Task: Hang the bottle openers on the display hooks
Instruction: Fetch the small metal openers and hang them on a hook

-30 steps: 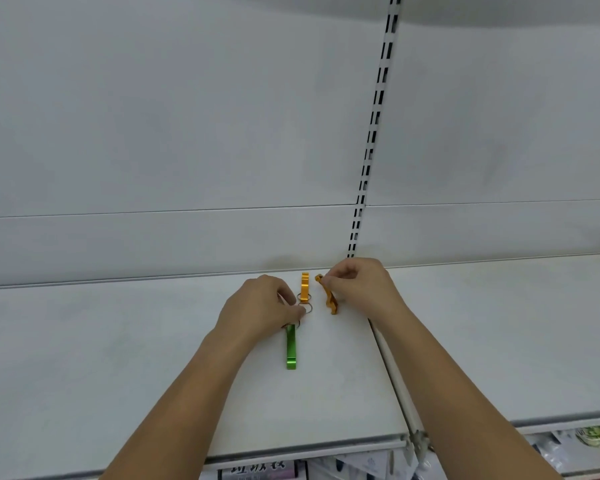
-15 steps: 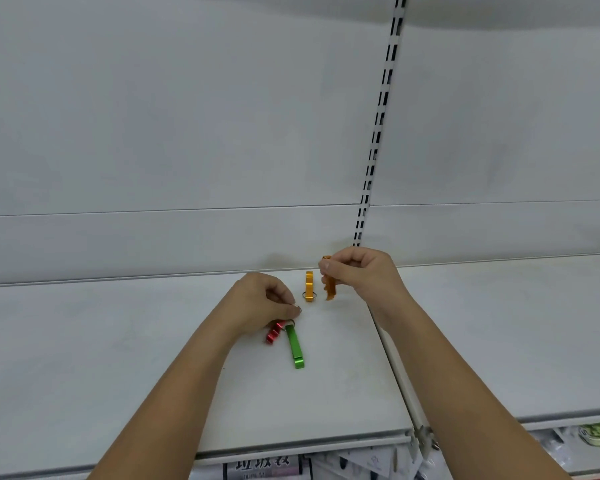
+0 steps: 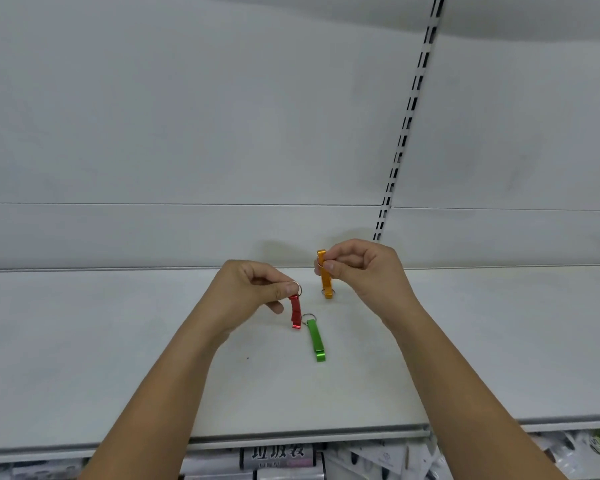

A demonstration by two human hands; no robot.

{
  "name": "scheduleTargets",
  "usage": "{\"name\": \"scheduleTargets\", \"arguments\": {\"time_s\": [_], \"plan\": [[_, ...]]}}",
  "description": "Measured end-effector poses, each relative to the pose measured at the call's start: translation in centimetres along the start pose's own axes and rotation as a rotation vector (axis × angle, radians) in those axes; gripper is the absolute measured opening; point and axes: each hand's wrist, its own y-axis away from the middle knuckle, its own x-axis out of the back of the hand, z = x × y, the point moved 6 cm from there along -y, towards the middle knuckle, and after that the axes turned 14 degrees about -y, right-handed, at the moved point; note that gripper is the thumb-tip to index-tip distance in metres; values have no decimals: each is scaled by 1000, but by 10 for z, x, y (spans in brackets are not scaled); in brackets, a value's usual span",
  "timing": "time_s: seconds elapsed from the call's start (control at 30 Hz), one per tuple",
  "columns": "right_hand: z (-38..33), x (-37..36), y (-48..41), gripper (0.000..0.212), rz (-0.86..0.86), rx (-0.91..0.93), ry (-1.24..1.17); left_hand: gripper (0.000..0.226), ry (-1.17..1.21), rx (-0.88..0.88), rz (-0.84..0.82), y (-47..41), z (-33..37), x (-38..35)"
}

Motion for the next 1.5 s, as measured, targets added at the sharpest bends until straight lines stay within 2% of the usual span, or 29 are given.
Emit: {"name": "scheduleTargets", "arguments": {"time_s": [0.13,0.27,0.6,0.8,1.07,1.17,1.23,1.33,1.43,1.5], "plan": [[-9,-14,5,14,-17,8,-20,6,31,2,37,11,-7,17],[-13,-40,10,24,-155,-35,-14,8,45,12,99,29,-13,34],[-24,-119,24,10,-360,71,-95,6,-1,120,383,110,-30,88],[-17,-181,52,10,-595,-78,-289,13,-14,227,561,181,-44,116],[-5,-291,120,14,-933,-306,-477,15,21,330,772,291,-69,159],[-5,-339,146,14,-1061,-327,-491,13,30,336,853,333,-84,182],[-1,-373,163,11,-1107,-350,-465,11,39,348,904,362,-97,199],[4,-429,197,20,-1157,-363,-362,9,60,370,974,411,-121,228],[9,-488,234,7,-1184,-391,-358,8,34,409,1035,462,-147,262],[12,-531,259,8,-1188,-389,-350,8,45,417,1087,498,-163,289]]}}
